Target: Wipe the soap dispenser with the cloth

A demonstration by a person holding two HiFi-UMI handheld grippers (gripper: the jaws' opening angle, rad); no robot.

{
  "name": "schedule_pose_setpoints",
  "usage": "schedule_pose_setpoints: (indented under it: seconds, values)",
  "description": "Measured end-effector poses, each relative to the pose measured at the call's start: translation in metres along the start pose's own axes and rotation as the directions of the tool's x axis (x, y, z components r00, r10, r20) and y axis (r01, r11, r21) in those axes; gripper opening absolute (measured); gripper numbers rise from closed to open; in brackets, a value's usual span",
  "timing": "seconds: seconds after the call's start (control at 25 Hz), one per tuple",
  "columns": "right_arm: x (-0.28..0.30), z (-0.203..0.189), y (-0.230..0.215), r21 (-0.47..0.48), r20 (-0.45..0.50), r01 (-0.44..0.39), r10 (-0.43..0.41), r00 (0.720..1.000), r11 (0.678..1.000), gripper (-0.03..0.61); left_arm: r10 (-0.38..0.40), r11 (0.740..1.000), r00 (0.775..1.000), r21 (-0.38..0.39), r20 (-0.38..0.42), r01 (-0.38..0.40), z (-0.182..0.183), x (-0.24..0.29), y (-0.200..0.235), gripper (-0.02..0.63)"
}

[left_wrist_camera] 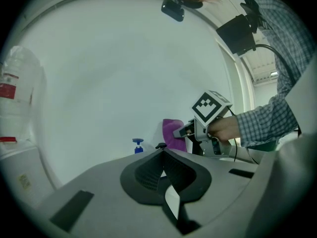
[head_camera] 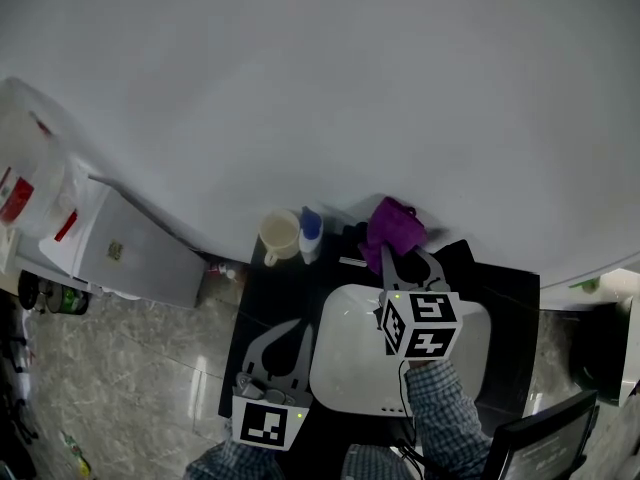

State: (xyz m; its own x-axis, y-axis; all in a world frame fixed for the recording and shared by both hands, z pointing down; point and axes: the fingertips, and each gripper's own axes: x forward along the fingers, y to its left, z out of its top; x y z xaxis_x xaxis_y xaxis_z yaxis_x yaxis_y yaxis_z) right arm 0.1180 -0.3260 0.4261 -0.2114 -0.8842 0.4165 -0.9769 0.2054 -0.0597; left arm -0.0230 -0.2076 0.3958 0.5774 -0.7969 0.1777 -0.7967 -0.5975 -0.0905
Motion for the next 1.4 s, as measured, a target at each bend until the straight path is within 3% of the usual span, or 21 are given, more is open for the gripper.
schedule_pose_setpoints:
  seconds: [0.2,0.48,0.92,1.12,1.4]
  values:
    - [0.017,-0.010,0.023,-0.051,-0.020,-0.040,0.039,0.999,0.998,0.078,0.018,1.000,1.000,-0.006,-0.014,-0.018,-0.007,-0.006,0.006,0.002]
    - [0.031,-0.065,0.042,-0.104,-0.126,-0.061,0.048,0.991,0.993,0.078,0.031,0.999,0.999,0.025,-0.033,-0.030,-0.013,-0.013,0.016,0.002]
    - [0.047,-0.132,0.050,-0.069,-0.291,-0.091,0.067,0.954,0.993,0.078,0.035,0.999,0.998,0.014,-0.051,-0.034,-0.020,-0.019,0.018,0.002]
    - [0.017,-0.112,0.052,-0.058,-0.247,-0.093,0.076,0.966,0.994,0.078,0.027,1.000,0.999,0.014,-0.037,-0.026,-0.015,-0.019,0.014,0.002]
    - [-0.018,-0.028,0.036,-0.043,-0.065,-0.046,0.043,0.997,0.998,0.078,0.021,1.000,1.000,0.011,-0.010,-0.021,-0.006,-0.016,0.014,0.002]
